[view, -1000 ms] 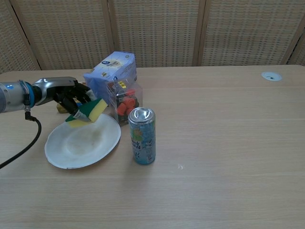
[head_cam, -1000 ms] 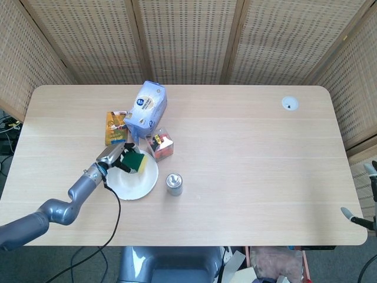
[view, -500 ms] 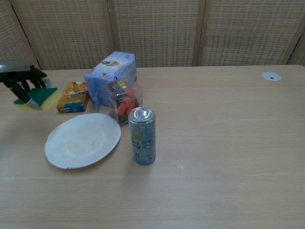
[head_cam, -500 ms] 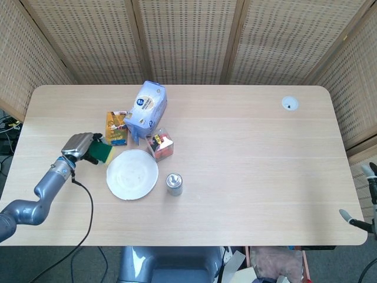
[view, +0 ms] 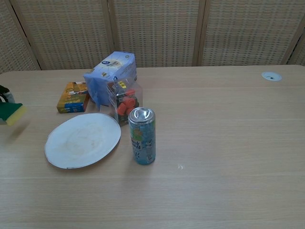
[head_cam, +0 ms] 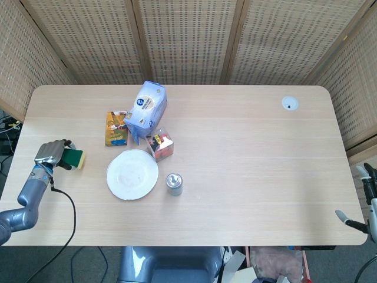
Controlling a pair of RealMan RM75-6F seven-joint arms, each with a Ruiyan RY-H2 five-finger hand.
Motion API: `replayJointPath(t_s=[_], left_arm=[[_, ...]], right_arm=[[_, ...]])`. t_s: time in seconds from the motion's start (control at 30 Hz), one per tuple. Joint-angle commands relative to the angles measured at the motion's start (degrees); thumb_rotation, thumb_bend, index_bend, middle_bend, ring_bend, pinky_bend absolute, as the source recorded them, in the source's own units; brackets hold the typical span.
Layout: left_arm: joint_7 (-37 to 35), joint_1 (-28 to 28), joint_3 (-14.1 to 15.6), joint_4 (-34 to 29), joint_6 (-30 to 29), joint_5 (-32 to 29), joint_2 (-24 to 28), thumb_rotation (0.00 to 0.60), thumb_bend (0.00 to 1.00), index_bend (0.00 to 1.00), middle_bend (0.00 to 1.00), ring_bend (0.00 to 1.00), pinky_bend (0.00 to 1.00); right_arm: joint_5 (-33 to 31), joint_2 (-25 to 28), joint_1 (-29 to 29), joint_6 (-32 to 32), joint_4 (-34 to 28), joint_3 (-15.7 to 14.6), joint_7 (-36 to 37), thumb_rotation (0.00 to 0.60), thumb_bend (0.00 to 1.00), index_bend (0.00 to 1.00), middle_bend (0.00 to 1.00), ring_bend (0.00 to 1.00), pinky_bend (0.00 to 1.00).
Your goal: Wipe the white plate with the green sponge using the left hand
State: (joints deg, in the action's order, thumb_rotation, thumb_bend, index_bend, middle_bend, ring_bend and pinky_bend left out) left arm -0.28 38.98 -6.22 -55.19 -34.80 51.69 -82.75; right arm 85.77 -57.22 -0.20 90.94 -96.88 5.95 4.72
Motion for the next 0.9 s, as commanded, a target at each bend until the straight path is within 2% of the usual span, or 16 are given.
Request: replayJointPath(t_s=[0.03, 0.1, 0.23, 0.33, 0.43, 0.63, 0.73, 0.8, 0.9], left_arm=[[0.33, -0.57, -0.51, -2.89, 0.52, -1.76, 1.15, 0.600, 0.00, 0.01, 0.00, 0.00, 0.06], [-0.89, -1.72, -1.79, -7.11, -1.81, -2.13, 3.21, 0.600, 0.00, 0.00, 0.00, 0.00, 0.01], [-5.40, -5.21, -4.26, -18.43, -7.77, 0.39, 9.27, 0.600, 0.00, 0.00, 0.00, 0.00, 0.00], [-7.11, -9.33, -4.76, -27.36, -17.35, 6.77, 14.15, 0.600, 0.00, 0.00, 0.00, 0.00, 0.00], [-5.43, -12.95, -4.21, -33.62, -25.63, 10.37, 17.32, 0.600, 0.00, 0.00, 0.00, 0.00, 0.00], [4.27, -20.36, -2.07, -44.46, -42.29, 13.60, 19.77, 0.600, 0.00, 0.00, 0.00, 0.00, 0.00], [11.84, -25.07, 0.71, -49.10, -51.70, 16.29, 19.13, 0.600, 0.00, 0.00, 0.00, 0.00, 0.00], [16.43, -27.63, 2.46, -51.20, -56.57, 17.93, 18.02, 0.600, 0.00, 0.00, 0.00, 0.00, 0.00], [19.70, -30.11, 4.95, -53.20, -59.83, 20.51, 16.95, 0.600, 0.00, 0.00, 0.00, 0.00, 0.00]], right_arm=[[0.59, -0.02, -0.16, 0.50, 0.03, -0.14, 0.34, 0.600, 0.00, 0.00, 0.00, 0.00, 0.00], [0.92, -0.02, -0.29, 0.83, 0.19, -0.23, 0.85, 0.600, 0.00, 0.00, 0.00, 0.00, 0.00], [1.39, 0.02, -0.52, 1.31, 0.57, -0.39, 1.54, 0.600, 0.00, 0.00, 0.00, 0.00, 0.00], [1.82, 0.08, -0.62, 1.57, 0.78, -0.53, 1.93, 0.600, 0.00, 0.00, 0.00, 0.00, 0.00], [2.32, 0.07, -0.66, 1.97, 0.97, -0.56, 2.23, 0.600, 0.00, 0.00, 0.00, 0.00, 0.00], [3.02, -0.93, -0.54, 3.60, 2.83, 0.21, 3.38, 0.600, 0.00, 0.00, 0.00, 0.00, 0.00], [3.56, -1.75, -0.54, 4.81, 4.45, 0.62, 4.73, 0.600, 0.00, 0.00, 0.00, 0.00, 0.00], [3.99, -2.03, -0.61, 5.41, 5.12, 0.66, 5.35, 0.600, 0.00, 0.00, 0.00, 0.00, 0.00], [4.53, -2.19, -0.84, 6.24, 5.67, 0.63, 6.03, 0.600, 0.00, 0.00, 0.00, 0.00, 0.00]])
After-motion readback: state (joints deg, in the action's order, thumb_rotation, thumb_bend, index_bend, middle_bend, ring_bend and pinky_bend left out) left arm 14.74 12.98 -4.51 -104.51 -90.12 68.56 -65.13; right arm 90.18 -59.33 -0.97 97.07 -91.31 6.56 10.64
